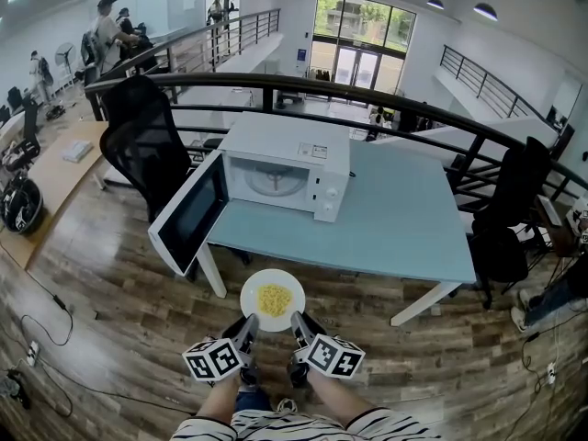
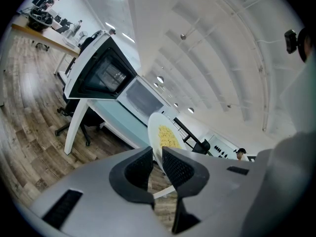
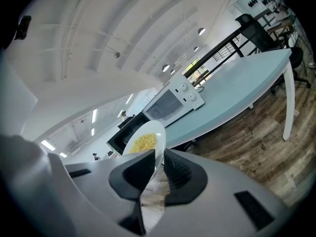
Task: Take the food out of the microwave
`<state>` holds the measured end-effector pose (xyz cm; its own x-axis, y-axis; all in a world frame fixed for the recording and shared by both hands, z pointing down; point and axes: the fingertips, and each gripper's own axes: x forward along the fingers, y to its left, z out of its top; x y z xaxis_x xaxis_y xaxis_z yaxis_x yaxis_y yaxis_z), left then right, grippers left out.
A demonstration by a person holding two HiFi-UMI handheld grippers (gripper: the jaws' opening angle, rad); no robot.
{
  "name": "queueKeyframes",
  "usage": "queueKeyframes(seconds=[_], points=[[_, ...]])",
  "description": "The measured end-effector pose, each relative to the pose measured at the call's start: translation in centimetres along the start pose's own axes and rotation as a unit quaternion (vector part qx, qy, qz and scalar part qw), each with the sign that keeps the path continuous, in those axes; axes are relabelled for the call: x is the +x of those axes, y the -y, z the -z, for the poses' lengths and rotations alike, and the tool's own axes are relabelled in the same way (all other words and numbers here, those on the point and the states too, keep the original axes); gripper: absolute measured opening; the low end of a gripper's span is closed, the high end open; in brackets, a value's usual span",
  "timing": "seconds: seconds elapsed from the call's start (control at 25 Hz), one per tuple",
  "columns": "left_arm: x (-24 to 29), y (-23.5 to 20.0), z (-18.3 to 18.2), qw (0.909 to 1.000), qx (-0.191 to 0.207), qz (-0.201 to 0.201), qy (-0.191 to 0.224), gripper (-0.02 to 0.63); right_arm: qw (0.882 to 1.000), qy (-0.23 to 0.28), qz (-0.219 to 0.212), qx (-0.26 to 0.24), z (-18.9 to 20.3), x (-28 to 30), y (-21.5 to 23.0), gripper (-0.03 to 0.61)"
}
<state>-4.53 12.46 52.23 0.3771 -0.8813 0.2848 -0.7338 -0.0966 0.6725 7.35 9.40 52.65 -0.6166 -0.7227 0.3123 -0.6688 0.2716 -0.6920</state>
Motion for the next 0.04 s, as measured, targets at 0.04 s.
queueKeyframes(seconds=[0.04], points=[[-0.04,-0.09,-0.07,1.0,0.0,0.0,0.0,0.074,1.0,0.0,0.0,0.0,0.0,0.07,-0.1,0.069]])
